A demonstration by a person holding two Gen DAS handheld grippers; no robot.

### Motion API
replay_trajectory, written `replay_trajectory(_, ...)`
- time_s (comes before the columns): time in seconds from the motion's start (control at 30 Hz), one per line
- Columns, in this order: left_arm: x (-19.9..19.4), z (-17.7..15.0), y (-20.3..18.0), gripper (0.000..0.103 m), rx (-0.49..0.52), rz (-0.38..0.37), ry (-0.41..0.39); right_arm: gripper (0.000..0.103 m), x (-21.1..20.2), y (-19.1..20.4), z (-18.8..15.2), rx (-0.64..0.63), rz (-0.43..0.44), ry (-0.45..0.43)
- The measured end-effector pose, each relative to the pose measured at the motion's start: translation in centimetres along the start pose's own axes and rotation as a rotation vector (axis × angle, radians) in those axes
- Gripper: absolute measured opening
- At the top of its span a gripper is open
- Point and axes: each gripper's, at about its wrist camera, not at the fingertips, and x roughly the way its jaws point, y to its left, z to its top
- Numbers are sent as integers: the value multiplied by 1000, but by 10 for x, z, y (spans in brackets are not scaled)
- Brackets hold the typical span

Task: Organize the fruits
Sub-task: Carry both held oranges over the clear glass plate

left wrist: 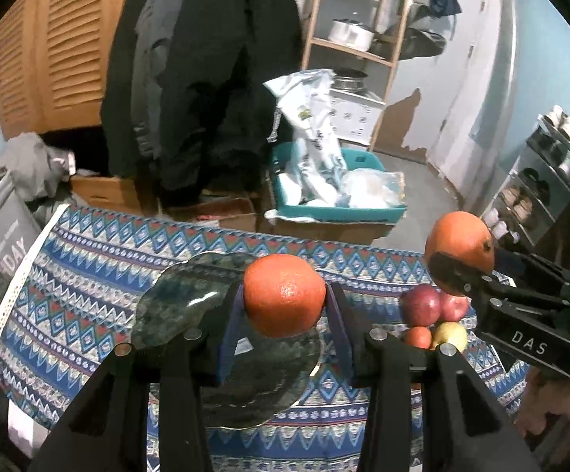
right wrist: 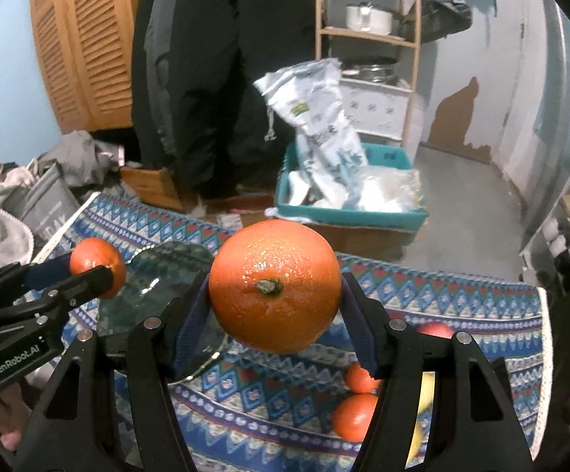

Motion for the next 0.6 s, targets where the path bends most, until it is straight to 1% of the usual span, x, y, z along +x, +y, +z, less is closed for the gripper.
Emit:
replay_trajectory(0.2,8,-6,26,42,-25,48,10,65,28,19,5,-4,40,42)
replay_trajectory(0.47,31,-20,63,43,-70,96,80,65,75,47,2,-8,97,144)
replay_trajectory(0.6,46,-30,77,43,-90,111,124,65,100,65,-6,-42,107,204)
